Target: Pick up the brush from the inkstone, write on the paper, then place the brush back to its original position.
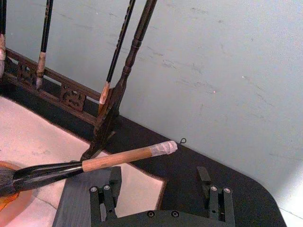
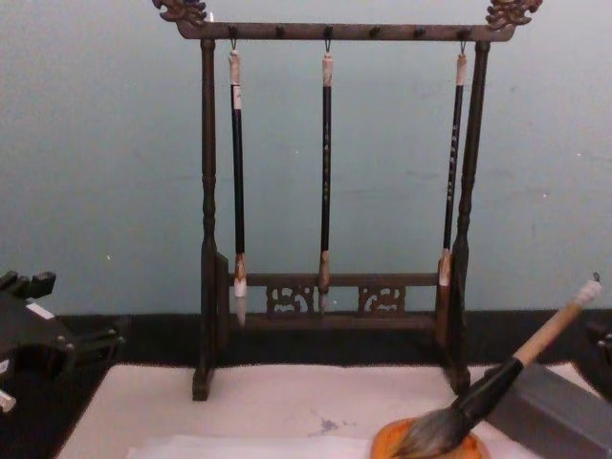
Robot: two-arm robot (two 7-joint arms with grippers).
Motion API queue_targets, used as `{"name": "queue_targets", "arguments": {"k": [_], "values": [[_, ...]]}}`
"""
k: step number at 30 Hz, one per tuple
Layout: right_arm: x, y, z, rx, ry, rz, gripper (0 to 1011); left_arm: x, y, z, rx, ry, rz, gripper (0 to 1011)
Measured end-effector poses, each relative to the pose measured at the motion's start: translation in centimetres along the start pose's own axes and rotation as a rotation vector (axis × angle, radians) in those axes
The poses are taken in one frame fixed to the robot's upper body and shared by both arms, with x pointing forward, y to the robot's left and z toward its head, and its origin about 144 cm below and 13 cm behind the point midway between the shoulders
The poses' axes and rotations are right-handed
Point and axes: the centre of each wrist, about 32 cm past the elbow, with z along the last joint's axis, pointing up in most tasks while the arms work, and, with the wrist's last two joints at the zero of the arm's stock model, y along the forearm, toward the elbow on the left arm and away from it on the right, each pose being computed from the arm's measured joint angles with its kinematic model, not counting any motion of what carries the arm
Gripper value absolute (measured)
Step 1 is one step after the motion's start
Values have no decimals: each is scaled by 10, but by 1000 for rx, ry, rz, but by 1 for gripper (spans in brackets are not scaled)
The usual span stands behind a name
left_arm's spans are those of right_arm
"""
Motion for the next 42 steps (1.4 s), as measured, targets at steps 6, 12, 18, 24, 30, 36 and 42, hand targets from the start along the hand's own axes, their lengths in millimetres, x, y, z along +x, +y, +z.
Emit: {"name": "queue_targets", "arguments": {"k": [6,12,18,24,30,36,42], "values": [[0,0,0,0,0,0,1000,0,0,0,0,0,0,1010],[0,0,0,0,0,0,1000,0,0,0,0,0,0,1010],[0,0,0,0,0,0,1000,0,0,0,0,0,0,1010],[7,-1,0,-35,106,-24,1000,0,0,0,0,0,0,1010],[23,-9,2,-97,345,-34,1000,0,0,0,0,0,0,1010],[34,-18,7,-132,607,-9,1000,0,0,0,0,0,0,1010],[39,-21,8,-142,842,41,1000,0,0,0,0,0,0,1010]]}}
